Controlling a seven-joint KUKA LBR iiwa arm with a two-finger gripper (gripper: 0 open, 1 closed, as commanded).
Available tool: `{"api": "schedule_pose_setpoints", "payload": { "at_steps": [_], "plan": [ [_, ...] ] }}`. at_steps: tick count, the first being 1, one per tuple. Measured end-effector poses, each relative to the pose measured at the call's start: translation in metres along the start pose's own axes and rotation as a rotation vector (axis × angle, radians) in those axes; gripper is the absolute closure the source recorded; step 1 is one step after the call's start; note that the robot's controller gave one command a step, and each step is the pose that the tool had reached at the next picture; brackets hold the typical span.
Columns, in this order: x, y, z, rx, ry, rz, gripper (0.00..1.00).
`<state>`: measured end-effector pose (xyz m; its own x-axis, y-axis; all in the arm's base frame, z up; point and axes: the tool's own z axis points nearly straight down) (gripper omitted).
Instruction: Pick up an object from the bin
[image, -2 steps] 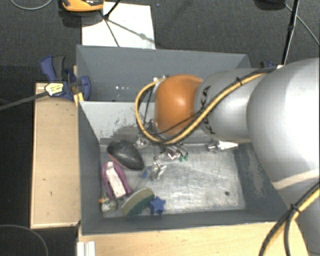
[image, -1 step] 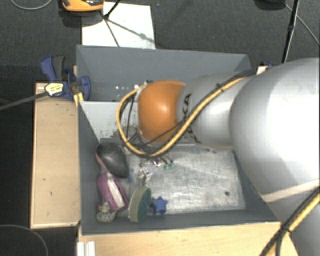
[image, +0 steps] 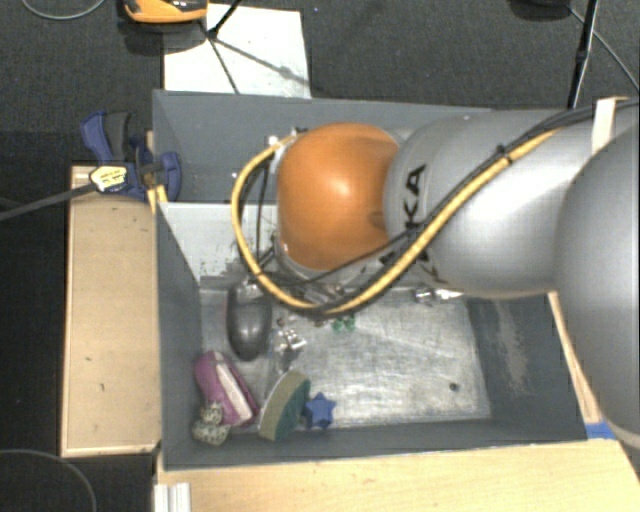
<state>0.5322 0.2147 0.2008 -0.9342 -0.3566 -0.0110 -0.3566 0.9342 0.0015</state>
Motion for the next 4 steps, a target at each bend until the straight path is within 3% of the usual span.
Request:
{"api": "schedule_pose_setpoints", "payload": {
  "at_steps": [1, 2, 3, 4],
  "plan": [
    [0.035, 0.018, 0.101, 0.005, -0.01, -0.222, 0.0],
    [0.026, 0.034, 0.12, 0.031, 0.012, -0.149, 0.0],
    [0.034, 0.033, 0.121, 0.02, 0.0, -0.078, 0.0],
    [0.026, 0.034, 0.124, 0.024, 0.023, -0.079, 0.0]
  ]
}}
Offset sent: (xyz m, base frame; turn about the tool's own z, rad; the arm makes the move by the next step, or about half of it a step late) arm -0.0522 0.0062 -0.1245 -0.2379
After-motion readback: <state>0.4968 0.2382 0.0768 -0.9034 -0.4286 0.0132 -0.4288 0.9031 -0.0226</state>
